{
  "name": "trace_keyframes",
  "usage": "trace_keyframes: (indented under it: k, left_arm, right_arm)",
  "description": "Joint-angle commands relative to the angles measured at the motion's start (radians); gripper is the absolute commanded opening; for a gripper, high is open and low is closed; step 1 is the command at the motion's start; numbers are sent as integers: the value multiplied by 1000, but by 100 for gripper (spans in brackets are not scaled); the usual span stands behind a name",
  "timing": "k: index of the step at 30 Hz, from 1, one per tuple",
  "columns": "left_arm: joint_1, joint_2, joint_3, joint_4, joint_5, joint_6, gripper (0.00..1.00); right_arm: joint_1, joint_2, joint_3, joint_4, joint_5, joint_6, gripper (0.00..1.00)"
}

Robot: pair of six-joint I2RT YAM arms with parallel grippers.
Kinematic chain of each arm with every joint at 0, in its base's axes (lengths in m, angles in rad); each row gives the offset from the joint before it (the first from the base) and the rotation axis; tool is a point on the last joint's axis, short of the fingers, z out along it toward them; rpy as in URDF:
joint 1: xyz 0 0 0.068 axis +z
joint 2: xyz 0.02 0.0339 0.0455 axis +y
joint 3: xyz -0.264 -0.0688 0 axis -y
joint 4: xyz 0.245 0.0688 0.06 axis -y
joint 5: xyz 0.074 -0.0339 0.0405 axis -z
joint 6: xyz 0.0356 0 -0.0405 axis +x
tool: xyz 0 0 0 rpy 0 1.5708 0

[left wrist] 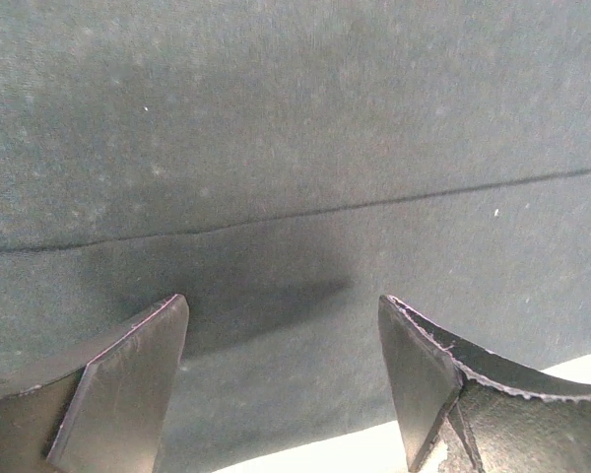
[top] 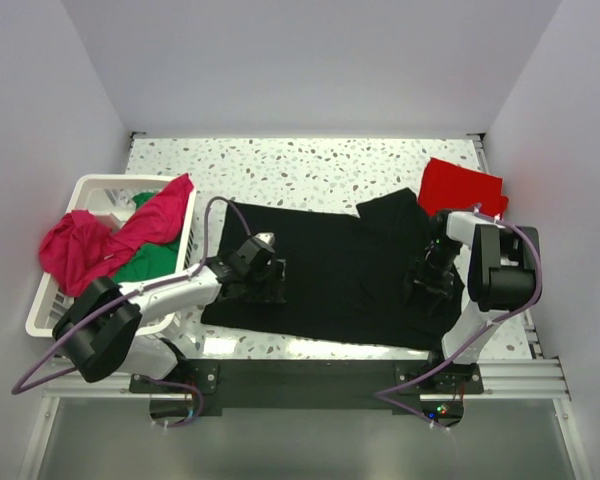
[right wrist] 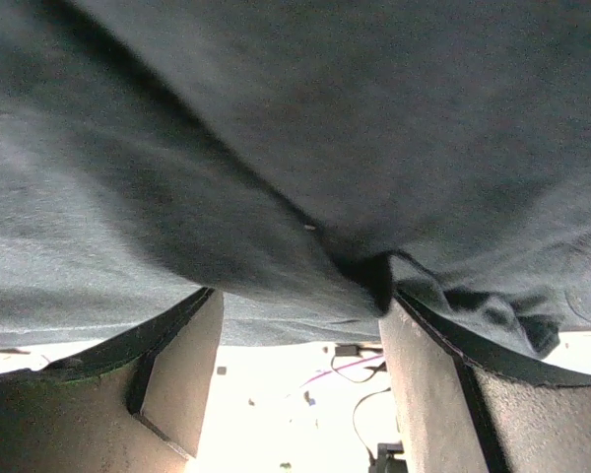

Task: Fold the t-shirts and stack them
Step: Fold the tshirt

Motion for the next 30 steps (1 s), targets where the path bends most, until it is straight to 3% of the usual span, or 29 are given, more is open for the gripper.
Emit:
trace_keyframes:
  k: [1, 4, 9, 17, 25, 30]
  left_arm:
    - [-9, -23, 21, -162, 19, -11, 84]
    - [-8, -28, 127, -232, -5, 18, 84]
    - [6, 33, 387, -311, -93, 100, 90]
    - [236, 180, 575, -196, -32, 224, 90]
    - [304, 323, 725, -130, 40, 206, 89]
    - [313, 335, 738, -119, 40, 197, 88]
  right_arm:
    - [-6, -52, 13, -46, 69, 12, 68]
    - [-6, -74, 83, -93, 45, 15, 68]
    - [-6, -71, 380, -175, -29, -9, 68]
    - [-6, 216, 929, -42, -62, 3, 66]
    - [-6, 515, 1140, 233, -84, 37, 53]
    - [-6, 558, 1146, 365, -44, 14, 52]
